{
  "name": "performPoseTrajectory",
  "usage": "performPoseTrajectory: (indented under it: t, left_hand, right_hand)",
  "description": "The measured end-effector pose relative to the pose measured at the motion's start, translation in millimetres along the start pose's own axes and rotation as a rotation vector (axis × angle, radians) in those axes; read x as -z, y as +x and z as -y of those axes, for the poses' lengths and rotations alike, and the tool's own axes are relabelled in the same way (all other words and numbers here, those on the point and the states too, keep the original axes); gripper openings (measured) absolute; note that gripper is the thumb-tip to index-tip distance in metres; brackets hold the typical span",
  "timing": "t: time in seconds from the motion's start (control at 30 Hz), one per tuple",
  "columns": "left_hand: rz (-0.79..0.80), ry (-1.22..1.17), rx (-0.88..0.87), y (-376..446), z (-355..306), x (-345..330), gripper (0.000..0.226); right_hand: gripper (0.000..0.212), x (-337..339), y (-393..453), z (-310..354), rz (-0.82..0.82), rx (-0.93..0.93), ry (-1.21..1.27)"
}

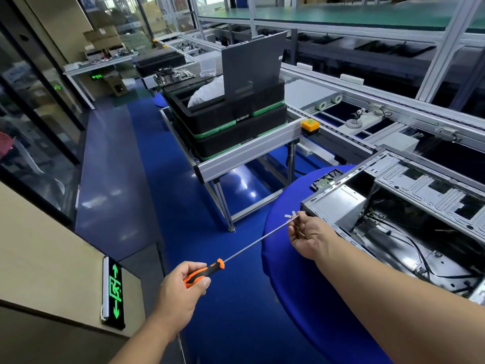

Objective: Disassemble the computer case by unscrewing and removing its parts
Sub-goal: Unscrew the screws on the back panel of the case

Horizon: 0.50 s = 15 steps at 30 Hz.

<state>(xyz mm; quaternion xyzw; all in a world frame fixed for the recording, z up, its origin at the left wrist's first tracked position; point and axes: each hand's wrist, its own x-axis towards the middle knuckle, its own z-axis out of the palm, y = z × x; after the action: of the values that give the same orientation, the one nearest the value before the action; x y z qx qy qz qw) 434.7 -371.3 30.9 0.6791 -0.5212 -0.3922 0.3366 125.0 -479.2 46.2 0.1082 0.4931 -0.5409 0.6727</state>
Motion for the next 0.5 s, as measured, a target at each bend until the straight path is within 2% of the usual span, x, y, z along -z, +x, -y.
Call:
performPoseTrajectory:
  t: [0.2,0.5]
  left_hand:
    - [0.097,-0.119,0.054,2.5,12.4,1.2,0.014]
    - [0.154,-0.375,0.215,2.3,5.5,3.1,0.034]
  right_hand:
    - [0.028,1.0,1.5,0.1,-0.008,-0.005,-0.005]
    - [0.019,0.7,1.4,-0.3,-0.021,-0.005,-0.012]
